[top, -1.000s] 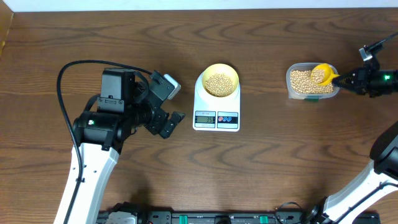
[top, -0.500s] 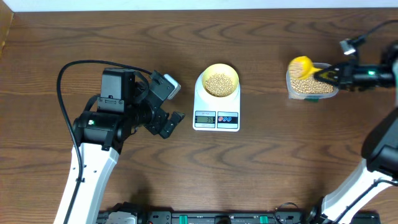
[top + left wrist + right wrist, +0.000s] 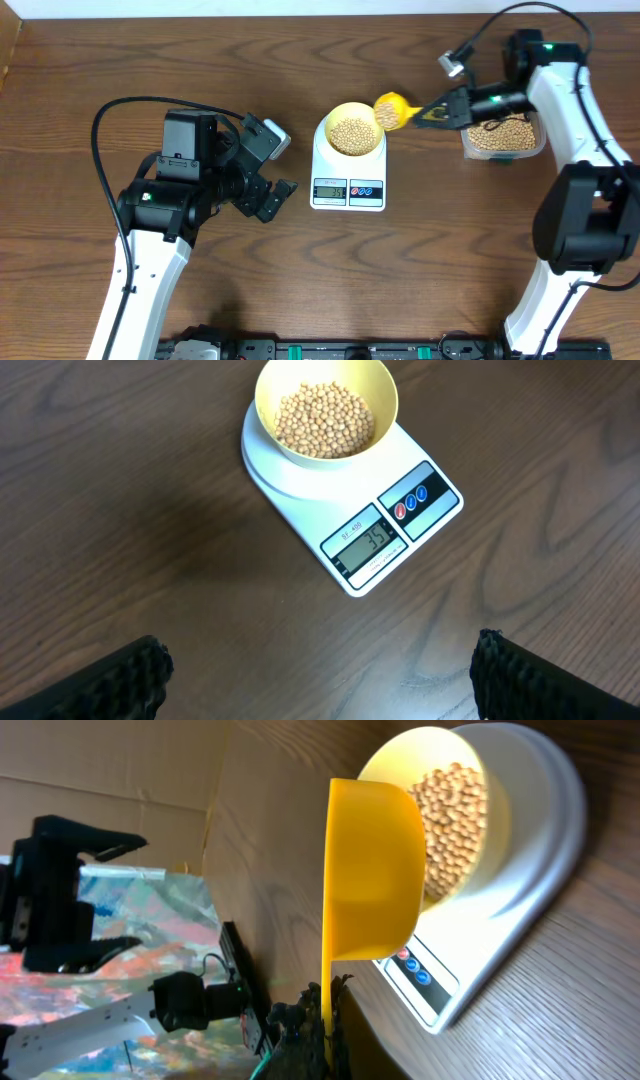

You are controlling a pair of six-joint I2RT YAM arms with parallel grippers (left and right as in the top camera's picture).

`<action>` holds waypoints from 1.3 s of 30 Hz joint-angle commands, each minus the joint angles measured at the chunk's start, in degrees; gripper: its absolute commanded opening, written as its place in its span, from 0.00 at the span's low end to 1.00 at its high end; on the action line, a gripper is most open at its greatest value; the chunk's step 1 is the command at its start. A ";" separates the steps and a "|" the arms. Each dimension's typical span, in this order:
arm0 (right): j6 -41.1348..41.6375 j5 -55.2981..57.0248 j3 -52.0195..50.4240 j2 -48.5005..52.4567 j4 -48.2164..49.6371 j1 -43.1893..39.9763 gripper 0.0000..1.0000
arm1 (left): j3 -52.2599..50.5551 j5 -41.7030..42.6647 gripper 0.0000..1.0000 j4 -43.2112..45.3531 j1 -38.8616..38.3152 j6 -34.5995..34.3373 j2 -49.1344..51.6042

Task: Scoop item into bowl and weigh 50g on scale
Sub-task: 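Carry the scoop over the bowl and pour soybeans in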

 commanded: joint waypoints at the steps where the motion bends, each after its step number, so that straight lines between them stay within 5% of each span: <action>1: 9.20 2.84 0.96 0.59 2.99 3.65 0.01 | -0.15 0.74 0.98 -0.07 0.26 0.96 0.33; 20: 16.22 34.71 10.86 0.59 4.26 15.43 0.01 | -0.15 0.74 0.98 -0.07 0.26 0.96 0.33; 39: 10.82 42.99 13.29 0.59 4.35 21.22 0.01 | -0.15 0.74 0.97 -0.07 0.26 0.94 0.33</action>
